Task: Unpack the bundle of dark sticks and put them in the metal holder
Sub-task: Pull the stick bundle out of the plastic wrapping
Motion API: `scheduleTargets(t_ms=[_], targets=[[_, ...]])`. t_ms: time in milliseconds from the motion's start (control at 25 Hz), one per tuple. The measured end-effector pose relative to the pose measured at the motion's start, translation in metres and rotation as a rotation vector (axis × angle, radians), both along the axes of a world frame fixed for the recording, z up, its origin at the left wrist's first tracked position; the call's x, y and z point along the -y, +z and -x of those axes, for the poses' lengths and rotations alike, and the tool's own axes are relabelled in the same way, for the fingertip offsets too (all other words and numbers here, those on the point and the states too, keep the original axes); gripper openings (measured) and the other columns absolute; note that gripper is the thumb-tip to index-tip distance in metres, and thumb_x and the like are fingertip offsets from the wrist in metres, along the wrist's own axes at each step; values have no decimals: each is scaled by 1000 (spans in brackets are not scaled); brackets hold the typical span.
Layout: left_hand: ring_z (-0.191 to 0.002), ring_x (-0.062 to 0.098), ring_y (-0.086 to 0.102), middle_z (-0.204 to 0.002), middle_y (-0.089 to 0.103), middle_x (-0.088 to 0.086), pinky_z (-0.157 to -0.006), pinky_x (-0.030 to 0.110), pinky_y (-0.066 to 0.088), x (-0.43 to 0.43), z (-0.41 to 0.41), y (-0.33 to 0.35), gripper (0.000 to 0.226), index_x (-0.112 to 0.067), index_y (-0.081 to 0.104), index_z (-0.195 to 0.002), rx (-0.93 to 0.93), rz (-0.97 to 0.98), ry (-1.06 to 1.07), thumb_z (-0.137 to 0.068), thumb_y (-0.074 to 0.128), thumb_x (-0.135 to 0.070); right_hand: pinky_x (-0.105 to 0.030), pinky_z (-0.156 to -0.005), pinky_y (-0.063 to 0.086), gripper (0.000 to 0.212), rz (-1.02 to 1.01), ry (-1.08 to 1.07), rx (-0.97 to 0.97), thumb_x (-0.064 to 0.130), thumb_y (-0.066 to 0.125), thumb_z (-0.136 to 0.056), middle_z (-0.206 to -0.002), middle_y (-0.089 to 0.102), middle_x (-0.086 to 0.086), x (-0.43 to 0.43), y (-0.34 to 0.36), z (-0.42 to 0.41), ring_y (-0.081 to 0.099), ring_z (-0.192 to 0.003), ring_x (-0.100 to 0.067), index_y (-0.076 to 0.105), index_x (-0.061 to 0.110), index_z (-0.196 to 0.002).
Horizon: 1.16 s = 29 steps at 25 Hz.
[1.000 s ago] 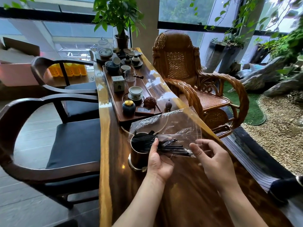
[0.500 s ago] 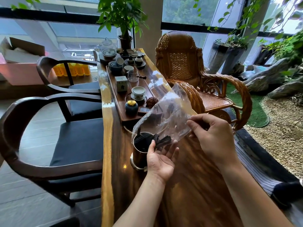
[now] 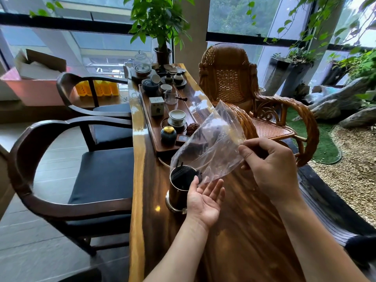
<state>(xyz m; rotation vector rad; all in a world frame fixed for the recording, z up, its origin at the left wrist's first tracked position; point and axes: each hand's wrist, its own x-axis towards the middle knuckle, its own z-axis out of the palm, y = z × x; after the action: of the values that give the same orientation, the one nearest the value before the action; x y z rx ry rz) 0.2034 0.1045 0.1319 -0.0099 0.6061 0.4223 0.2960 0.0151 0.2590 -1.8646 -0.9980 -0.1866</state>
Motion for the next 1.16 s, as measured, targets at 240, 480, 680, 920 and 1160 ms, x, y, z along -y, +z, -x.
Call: scheduleTargets(t_ms=[240,480,680,920,1160], targets=[[-79,27,75,-95,73,15,-69,37,59,5,-2,8,51,-5,55,-130,-6,-6,7,-94,61,-41,-22,-67,61,7,-113,-21,-45,27,75,-89,-82,74,17,11,3,-1,73,-74,-5,76,25,-96],[-72,25,74,-80,75,13,-64,35,59,15,-3,19,36,-7,58,-110,11,-17,-3,-94,62,-38,-40,-64,65,16,-179,-55,-87,37,73,-88,-81,76,10,29,10,-6,75,-72,-13,75,27,-99],[-69,23,73,-78,75,11,-62,33,57,25,-2,27,32,-7,58,-111,-26,-53,2,-94,63,-34,-45,-67,65,11,-187,-77,-97,30,74,-89,-82,75,10,47,10,-5,75,-74,-17,74,26,-100],[-68,20,72,-81,74,8,-58,29,55,35,2,43,32,-7,59,-119,-46,-123,-36,-95,60,-27,-38,-61,65,14,-218,-158,-66,41,70,-89,-85,74,15,88,8,-9,74,-70,-8,71,33,-100],[-70,17,70,-89,73,7,-60,28,52,51,3,51,33,-10,59,-126,-73,-269,-38,-97,58,-26,-46,-63,64,15,-201,-251,-122,30,74,-89,-82,72,4,138,-13,-24,74,-69,-19,65,40,-96]])
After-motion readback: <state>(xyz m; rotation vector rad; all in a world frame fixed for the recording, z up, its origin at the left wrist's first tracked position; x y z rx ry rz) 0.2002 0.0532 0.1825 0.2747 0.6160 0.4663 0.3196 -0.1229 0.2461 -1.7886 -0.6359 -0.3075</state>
